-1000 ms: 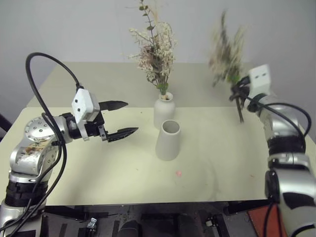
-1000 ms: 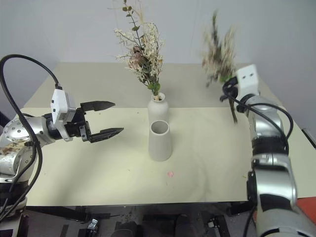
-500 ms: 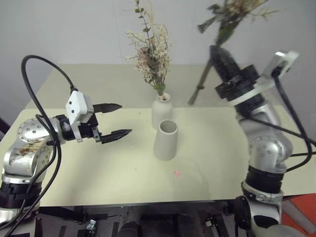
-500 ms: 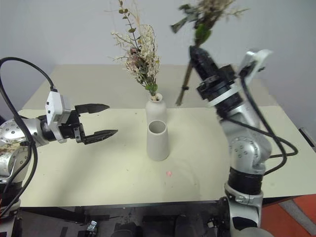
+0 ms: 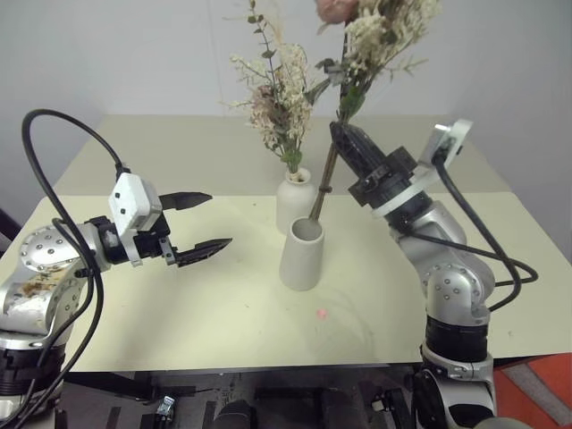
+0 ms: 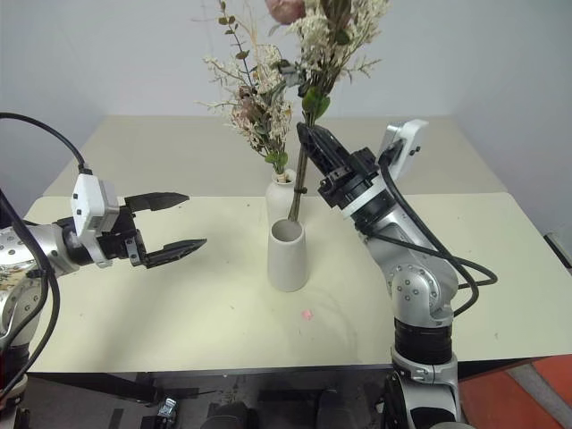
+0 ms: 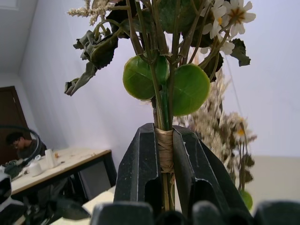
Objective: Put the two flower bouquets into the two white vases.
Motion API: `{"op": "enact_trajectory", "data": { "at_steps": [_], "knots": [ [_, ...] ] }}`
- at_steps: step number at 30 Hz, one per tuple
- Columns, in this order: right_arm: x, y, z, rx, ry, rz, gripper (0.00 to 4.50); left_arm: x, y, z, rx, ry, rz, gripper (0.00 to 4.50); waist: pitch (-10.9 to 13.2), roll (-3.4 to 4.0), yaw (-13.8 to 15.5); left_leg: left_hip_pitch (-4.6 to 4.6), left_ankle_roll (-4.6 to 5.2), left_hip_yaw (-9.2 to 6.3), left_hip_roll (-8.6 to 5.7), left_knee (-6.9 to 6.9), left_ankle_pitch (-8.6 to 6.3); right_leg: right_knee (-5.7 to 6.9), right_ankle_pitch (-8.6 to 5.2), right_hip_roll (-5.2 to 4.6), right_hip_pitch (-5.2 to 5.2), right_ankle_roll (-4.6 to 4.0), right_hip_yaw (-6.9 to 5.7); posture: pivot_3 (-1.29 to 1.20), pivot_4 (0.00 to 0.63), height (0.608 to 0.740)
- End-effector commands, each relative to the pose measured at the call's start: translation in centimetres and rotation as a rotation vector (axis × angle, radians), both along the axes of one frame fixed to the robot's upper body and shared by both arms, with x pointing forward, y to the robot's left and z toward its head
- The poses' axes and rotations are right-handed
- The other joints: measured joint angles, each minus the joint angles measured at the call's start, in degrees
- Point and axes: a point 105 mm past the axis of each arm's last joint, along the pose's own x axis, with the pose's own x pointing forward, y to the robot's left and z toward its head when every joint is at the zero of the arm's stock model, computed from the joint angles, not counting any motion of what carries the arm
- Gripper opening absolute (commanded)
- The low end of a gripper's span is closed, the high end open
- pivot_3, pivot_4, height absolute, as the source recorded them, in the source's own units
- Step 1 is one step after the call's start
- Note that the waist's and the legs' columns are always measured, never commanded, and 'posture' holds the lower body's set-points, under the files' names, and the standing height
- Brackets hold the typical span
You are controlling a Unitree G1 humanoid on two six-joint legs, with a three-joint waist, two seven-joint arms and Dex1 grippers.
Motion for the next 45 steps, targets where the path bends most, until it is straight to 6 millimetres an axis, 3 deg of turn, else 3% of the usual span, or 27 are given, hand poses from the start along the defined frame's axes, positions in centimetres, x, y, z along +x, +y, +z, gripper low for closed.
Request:
{"op": "enact_trajectory", "data": {
  "at_steps": [1,8,20,21,29,37,41,45],
  "knots": [
    [-1.0,0.5,0.5,-0.003,-0.044,0.002,0.21,-0.3,-0.1,1.2,0.008,-0.057,-0.001,4.5,0.0,0.0,0.0,0.01,0.0,0.0,0.0,0.0,0.0,0.0,0.0,0.0,0.0,0.0,0.0,0.0,0.15,0.74],
    [-0.4,1.2,-1.4,-0.037,-0.021,-0.013,0.21,-0.1,-0.3,1.1,0.013,-0.057,-0.005,4.5,0.0,0.0,0.0,0.0,0.0,0.03,0.01,0.0,0.0,-0.01,0.0,0.02,0.0,0.0,0.0,0.0,0.15,0.74],
    [-2.7,1.6,-4.1,-0.083,-0.031,0.083,4.36,0.0,-0.1,1.0,0.02,-0.059,-0.001,4.5,0.0,0.0,0.0,0.02,0.0,0.01,0.02,-0.01,0.0,-0.03,-0.01,0.03,0.02,0.0,-0.01,0.0,0.15,0.74],
    [-2.8,1.5,-4.2,-0.089,-0.033,0.074,4.47,0.0,-0.1,0.9,0.02,-0.059,-0.002,4.5,0.0,0.0,0.0,0.02,0.0,0.01,0.02,-0.01,0.0,-0.03,-0.01,0.04,0.02,-0.01,-0.01,0.0,0.15,0.74],
    [-3.8,1.4,-4.8,-0.132,-0.068,0.106,4.47,0.5,-0.3,0.8,0.018,-0.066,-0.016,4.5,0.0,0.0,0.0,0.04,0.0,0.04,0.03,-0.01,0.0,-0.04,-0.01,0.05,0.03,-0.02,-0.01,0.0,0.15,0.74],
    [-4.4,1.9,-7.1,-0.299,-0.081,0.125,4.47,0.8,-0.5,0.6,0.009,-0.074,-0.024,4.5,0.0,0.0,0.0,0.04,0.0,0.05,0.04,-0.01,0.0,-0.05,-0.02,0.06,0.05,-0.02,-0.02,0.0,0.15,0.74],
    [-2.6,0.7,-7.7,-0.399,-0.066,0.007,4.47,1.0,-0.5,0.5,-0.001,-0.076,-0.017,4.5,0.0,-0.01,0.1,0.07,0.0,0.08,0.03,0.01,0.0,-0.08,-0.02,0.04,0.06,-0.02,-0.01,0.0,0.15,0.74],
    [-2.7,-2.0,-7.2,-0.512,-0.092,-0.018,4.47,0.9,-0.5,0.5,0.004,-0.071,-0.019,4.5,0.0,-0.01,0.2,0.05,0.0,0.09,0.03,0.01,0.0,-0.08,-0.02,0.04,0.07,-0.02,-0.02,0.0,0.15,0.74]
  ]
}}
